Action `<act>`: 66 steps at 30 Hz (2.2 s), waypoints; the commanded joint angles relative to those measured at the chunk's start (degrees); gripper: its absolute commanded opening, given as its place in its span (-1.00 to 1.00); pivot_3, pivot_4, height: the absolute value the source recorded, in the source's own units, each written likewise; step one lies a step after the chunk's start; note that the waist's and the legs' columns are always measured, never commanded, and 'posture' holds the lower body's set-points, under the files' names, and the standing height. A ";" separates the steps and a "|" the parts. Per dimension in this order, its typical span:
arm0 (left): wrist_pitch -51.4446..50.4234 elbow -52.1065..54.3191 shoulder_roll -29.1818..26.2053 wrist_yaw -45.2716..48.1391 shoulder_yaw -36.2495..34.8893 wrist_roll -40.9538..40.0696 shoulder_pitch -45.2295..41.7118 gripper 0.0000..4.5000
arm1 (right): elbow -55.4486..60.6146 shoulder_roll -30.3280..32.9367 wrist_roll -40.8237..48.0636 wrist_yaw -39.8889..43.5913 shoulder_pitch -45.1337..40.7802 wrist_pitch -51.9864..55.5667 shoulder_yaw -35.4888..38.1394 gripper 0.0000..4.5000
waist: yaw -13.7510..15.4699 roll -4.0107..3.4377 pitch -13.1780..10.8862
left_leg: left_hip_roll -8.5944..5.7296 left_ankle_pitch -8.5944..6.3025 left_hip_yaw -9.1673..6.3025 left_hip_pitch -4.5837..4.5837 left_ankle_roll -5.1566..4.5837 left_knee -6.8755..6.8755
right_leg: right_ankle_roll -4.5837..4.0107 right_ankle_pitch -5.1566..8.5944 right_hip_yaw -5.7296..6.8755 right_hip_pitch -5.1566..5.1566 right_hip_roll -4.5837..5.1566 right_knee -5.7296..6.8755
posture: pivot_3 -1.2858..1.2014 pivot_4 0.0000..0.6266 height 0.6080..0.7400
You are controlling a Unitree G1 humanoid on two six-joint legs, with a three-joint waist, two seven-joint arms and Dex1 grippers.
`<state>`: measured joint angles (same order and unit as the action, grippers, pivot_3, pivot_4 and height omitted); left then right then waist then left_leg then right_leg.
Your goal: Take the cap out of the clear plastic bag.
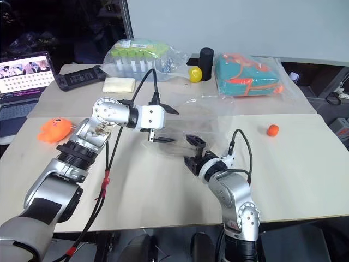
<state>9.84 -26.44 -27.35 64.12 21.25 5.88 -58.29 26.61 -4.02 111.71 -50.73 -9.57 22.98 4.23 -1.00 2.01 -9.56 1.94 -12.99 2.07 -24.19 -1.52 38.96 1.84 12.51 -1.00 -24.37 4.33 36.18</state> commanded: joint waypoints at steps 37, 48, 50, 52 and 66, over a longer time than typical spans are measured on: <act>3.94 -8.96 2.61 -1.55 -1.41 2.48 -5.35 -0.92 | -0.06 -1.50 1.29 -1.09 0.91 -1.77 -5.41 1.00 | -0.10 0.00 0.00 | -0.01 0.00 -0.01 -0.01 -0.02 0.01 | 0.00 0.00 0.02 0.02 -0.01 -0.02 | 0.03 -0.52 1.00; 1.31 -4.98 0.60 -0.87 -2.16 2.29 -3.96 -1.00 | -10.20 0.78 -1.08 5.92 -1.47 0.05 -3.18 -0.17 | -0.07 0.00 0.00 | 0.00 0.00 -0.02 -0.02 -0.02 0.01 | 0.00 0.00 0.03 0.01 -0.01 -0.01 | 0.03 -0.52 1.00; 1.07 -4.76 0.51 -0.88 -2.14 2.26 -3.86 -1.00 | -10.61 0.82 -1.72 6.06 -1.63 0.20 -2.95 -0.50 | -0.06 0.00 0.00 | -0.01 0.00 -0.02 -0.03 -0.02 0.01 | 0.00 0.00 0.03 0.01 -0.01 -0.01 | 0.03 -0.52 1.00; 1.27 -5.02 0.55 -0.98 -1.97 2.41 -3.84 -1.00 | -10.21 1.39 -2.74 6.10 -1.86 0.57 -2.77 -0.76 | -0.05 0.00 0.00 | -0.01 0.00 -0.01 -0.03 -0.02 0.01 | 0.01 -0.01 0.03 0.01 -0.01 -0.01 | 0.03 -0.52 1.00; 3.09 -6.23 2.71 -1.14 -0.81 2.98 -2.51 -1.00 | 14.62 -1.04 1.29 -8.83 2.82 -3.17 -4.32 -0.99 | -0.12 -0.01 0.01 | 0.00 -0.02 -0.05 -0.07 -0.05 -0.04 | 0.01 0.00 0.04 -0.01 -0.01 0.02 | 0.03 -0.52 1.00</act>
<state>12.03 -33.56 -24.88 63.32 21.01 8.95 -60.42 34.46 -3.46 111.71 -57.04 -5.60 22.84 -0.75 -1.12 2.00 -9.55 1.94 -13.01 2.03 -24.27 -1.56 38.94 1.85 12.50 -0.98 -24.39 4.32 36.20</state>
